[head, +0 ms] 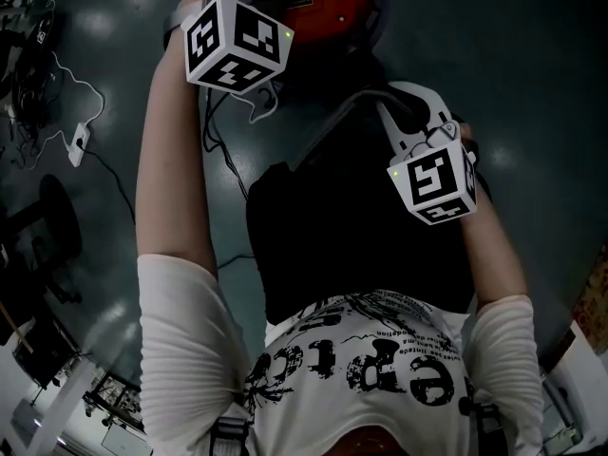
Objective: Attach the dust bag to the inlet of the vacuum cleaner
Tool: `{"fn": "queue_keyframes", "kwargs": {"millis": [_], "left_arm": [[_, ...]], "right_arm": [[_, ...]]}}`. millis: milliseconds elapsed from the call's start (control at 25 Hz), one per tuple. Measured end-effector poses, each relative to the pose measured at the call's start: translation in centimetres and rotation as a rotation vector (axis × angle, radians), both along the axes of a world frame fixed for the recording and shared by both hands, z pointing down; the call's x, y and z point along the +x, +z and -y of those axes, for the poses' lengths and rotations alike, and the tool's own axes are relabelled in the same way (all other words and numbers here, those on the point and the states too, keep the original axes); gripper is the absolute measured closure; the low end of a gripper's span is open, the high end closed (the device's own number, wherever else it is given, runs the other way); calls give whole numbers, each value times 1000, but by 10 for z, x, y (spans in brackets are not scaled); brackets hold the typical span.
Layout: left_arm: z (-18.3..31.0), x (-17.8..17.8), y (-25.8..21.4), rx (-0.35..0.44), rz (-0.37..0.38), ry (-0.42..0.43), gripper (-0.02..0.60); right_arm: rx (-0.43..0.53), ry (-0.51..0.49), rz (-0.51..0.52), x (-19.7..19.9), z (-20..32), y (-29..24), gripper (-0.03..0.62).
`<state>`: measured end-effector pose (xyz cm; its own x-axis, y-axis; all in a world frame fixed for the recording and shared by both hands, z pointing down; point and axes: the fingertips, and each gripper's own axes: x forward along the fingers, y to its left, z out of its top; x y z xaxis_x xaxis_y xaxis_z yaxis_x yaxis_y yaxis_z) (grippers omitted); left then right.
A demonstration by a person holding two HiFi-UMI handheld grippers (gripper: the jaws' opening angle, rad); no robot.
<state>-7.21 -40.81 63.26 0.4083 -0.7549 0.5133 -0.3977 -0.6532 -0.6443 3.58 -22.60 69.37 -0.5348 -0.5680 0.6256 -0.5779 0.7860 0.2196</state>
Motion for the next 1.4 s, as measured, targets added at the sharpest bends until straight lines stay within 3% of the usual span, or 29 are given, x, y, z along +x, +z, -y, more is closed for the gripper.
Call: {"fn": "queue_keyframes", "kwargs": {"millis": [320, 440, 560, 720, 880, 960, 1040, 1120, 1200, 1280, 1400], "left_arm": [[-1, 1, -1, 1, -4, -6, 451], [-2, 1, -1, 0, -12, -3, 451], [-1, 1, -2, 1, -14, 0, 451], [-1, 1, 1, 1, -11, 15, 451], [0, 2, 1, 5, -24, 24, 451], [-4, 0, -4, 16, -61, 29, 395], [-15, -1, -21, 27, -119, 45, 366], [-30, -5, -47, 54, -189, 52, 365], [-51, -13, -72, 95, -290, 33, 365], [-75, -21, -99, 140, -460, -19, 367], [-113, -45, -127, 169, -798, -190, 367]], "right_arm": [[85, 104, -3, 1, 1, -1, 562], [103, 102, -34, -1, 3, -1, 580], [56, 92, -21, 0, 5, 0, 580], [-27, 9, 31, -3, 0, 5, 579], [-43, -7, 82, -1, -2, 5, 570], [-35, -11, 73, 0, -5, 5, 553], [-15, -37, 58, 1, -8, 1, 514], [2, -64, 57, 1, -13, -5, 435], [16, -75, 92, 1, -20, -17, 413], [49, -43, 181, 1, -23, -40, 413], [118, 91, 372, 14, -12, -86, 414]]}}
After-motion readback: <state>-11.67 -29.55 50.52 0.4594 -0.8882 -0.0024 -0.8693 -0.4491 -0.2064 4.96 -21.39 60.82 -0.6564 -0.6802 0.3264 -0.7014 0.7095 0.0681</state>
